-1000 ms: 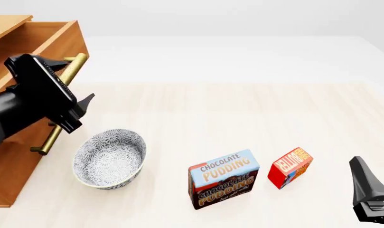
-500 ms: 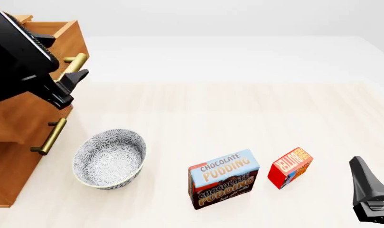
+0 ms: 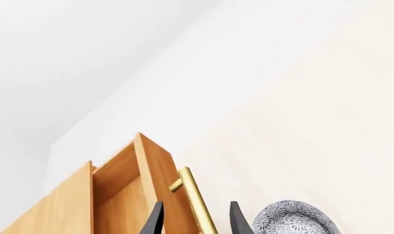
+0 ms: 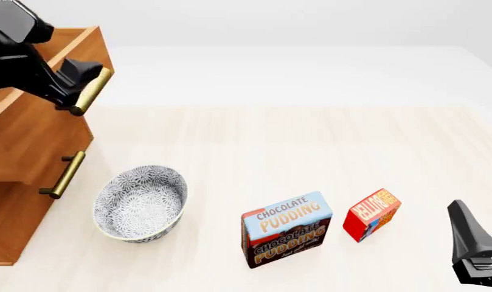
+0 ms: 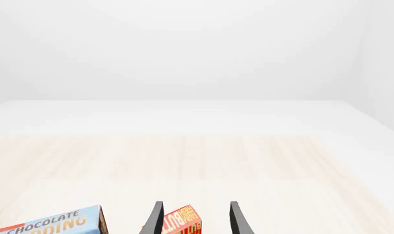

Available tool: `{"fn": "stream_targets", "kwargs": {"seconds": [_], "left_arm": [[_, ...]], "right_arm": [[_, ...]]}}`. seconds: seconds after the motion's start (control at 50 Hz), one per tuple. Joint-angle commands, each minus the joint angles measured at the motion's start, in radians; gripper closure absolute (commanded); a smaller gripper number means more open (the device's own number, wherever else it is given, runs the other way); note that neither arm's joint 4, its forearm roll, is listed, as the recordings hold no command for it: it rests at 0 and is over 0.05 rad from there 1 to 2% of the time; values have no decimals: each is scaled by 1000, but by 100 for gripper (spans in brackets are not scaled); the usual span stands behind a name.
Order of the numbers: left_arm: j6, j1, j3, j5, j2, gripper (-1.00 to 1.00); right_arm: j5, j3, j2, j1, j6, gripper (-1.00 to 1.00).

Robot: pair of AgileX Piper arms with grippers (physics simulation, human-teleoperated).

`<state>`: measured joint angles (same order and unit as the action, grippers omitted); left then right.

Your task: Put the butter at the back in the top drawer of the cabinet and close it.

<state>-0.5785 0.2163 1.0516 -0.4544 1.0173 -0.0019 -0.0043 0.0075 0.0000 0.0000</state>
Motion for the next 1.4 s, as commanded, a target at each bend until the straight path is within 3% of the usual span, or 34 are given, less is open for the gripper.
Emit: {"fn": "stream_targets", "kwargs": {"seconds": [0.02,0.08,0.4,0.6,0.8,0.84,0.92,0.98,1.22,1.26,1.4], "left_arm": [[97,9,96,-114,56,-100],[76,-12,84,-100,30,-100],[168,-74,118,-158,17,-100],[215,-70,132,-183,34,-100],[232,-92,121,-199,17,-100],[299,-65,145,-231,61,-100],[281,-83,143,-232,43,-100],[316,-72,160,-259,58,-100],[321,-108,187,-297,34,-100],[366,-82,207,-321,56,-100],[350,-103,206,-330,38,-100]], "right_arm": [[0,0,0,0,0,-100],[0,0,0,0,0,-100],[0,0,0,0,0,-100],[0,0,0,0,0,-100],[0,0,0,0,0,-100],[0,0,0,0,0,-100],[0,0,0,0,0,-100],[0,0,0,0,0,-100],[0,0,0,0,0,-100],[0,0,0,0,0,-100],[0,0,0,0,0,-100]]}}
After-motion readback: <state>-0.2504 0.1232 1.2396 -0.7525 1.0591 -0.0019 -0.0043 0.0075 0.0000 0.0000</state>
